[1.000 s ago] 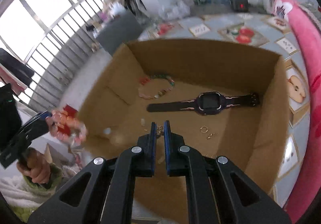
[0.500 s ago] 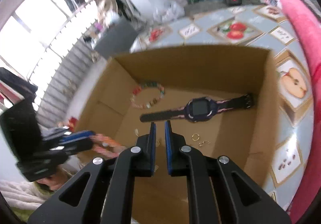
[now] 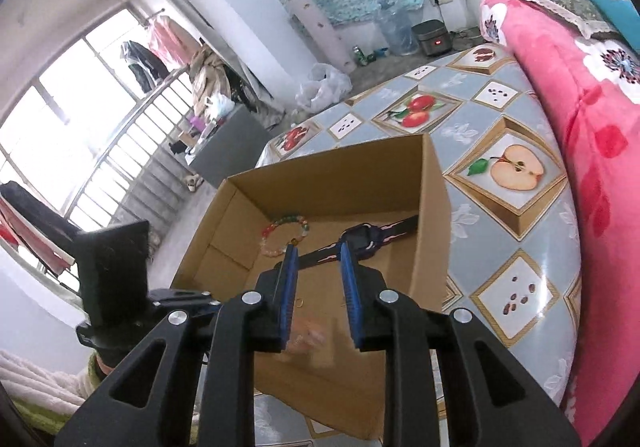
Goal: Organize jewelry
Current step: 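Carry the bracelet in the left tool up over the box, then open the left tool to drop the bracelet into the box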
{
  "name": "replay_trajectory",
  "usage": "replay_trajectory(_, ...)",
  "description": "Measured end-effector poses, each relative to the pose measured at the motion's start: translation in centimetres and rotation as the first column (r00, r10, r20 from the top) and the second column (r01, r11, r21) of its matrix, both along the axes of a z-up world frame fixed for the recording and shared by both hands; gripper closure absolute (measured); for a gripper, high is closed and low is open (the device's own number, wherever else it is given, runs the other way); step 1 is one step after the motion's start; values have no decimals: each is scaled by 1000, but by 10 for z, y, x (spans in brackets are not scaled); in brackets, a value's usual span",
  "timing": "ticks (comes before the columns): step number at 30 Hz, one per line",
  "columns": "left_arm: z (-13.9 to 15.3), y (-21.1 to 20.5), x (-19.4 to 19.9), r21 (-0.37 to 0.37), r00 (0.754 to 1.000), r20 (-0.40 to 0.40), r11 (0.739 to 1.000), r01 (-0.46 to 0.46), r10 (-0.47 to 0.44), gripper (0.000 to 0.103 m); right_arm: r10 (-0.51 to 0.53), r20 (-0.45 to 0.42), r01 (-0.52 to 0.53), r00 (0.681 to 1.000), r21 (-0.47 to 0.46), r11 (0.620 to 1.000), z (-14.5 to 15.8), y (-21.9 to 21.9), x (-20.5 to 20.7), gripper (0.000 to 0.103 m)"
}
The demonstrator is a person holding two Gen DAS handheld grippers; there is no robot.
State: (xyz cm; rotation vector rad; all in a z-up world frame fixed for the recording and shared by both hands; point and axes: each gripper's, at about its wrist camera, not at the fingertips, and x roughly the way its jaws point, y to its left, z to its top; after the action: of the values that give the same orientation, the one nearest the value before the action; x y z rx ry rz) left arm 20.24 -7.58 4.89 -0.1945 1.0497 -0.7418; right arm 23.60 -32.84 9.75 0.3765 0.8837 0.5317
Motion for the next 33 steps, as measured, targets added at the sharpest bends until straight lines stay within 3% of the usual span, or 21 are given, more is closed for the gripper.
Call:
replay_trajectory(2,-7,-2,-1,44,1000,9,999,-20,20,81,-14,7,14,1000,-4,1000,-1,-4,0,80)
replay_trajectory(7,-3,14,-10,49,995,41,995,-89,87,76,-43,21,42,999,15,999,-3,-15,-5,80)
replay_trajectory(10,11,26,-20,76,985,105,986,-146,138,63,-66,21,66,998,28,997,-5,-21,-11,79)
replay_trajectory(15,43,51,-39,176,944,244,948,-267,220,36,-107,14,106,994,37,994,-7,-27,-22,68)
replay_trajectory(20,70,76,-52,287,871,383,858,-427,306,21,-150,2,150,989,-2,989,-10,-28,-31,55)
replay_trajectory(23,71,88,-50,350,844,406,793,-499,351,18,-164,-7,164,986,-22,986,-13,-28,-36,50)
replay_trajectory(28,53,94,-43,474,838,383,695,-540,389,14,-181,-29,178,983,-75,981,-20,-25,-40,39)
replay_trajectory(31,40,94,-41,504,843,363,676,-537,397,14,-180,-78,171,981,-112,979,-29,-20,-38,38)
replay_trajectory(33,34,94,-39,511,849,347,678,-528,399,14,-177,-97,164,979,-133,977,-35,-15,-39,38)
